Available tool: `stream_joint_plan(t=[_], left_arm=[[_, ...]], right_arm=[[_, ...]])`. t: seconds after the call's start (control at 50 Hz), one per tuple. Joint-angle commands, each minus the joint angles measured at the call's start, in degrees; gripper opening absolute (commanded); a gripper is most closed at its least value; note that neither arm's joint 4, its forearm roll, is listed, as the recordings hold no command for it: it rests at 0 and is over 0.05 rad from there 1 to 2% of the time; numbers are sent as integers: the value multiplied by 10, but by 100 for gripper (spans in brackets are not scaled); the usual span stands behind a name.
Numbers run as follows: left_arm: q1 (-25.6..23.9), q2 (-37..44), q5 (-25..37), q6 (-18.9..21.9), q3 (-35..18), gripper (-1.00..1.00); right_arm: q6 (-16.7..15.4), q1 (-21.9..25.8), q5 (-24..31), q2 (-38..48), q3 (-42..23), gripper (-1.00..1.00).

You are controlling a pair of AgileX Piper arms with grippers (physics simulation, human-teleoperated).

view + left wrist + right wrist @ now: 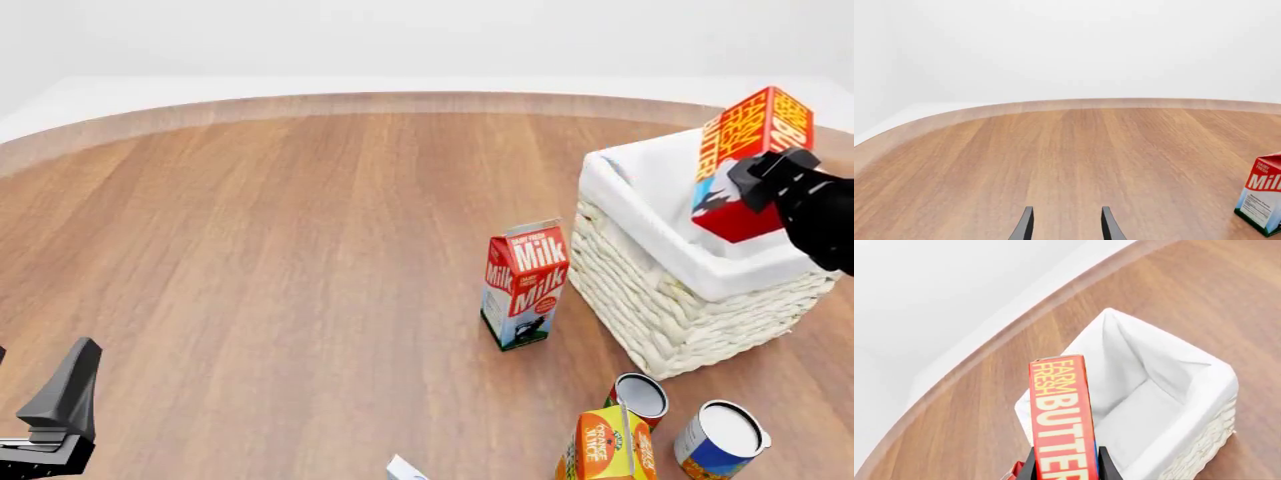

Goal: Pick up the cream cheese box and the butter, and put them in the basket.

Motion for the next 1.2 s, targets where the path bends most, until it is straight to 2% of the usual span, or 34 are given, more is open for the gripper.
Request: stream_joint_plan(t=[0.02,0.46,0.48,0.94,1.08,1.2], left_arm=[[0,0,0,0,0,100],[0,0,0,0,0,100],[0,0,0,0,0,100],[0,0,0,0,0,100],[0,0,0,0,0,100],[0,0,0,0,0,100]], right_arm=[[7,3,-8,-3,-6,-100],[5,1,-10,9,-16,-100],[2,-4,-9,8,-17,100],[-4,-4,-9,3,-22,100],[-4,30,5,-15,-21,100],[-16,87,44,-47,-44,100]])
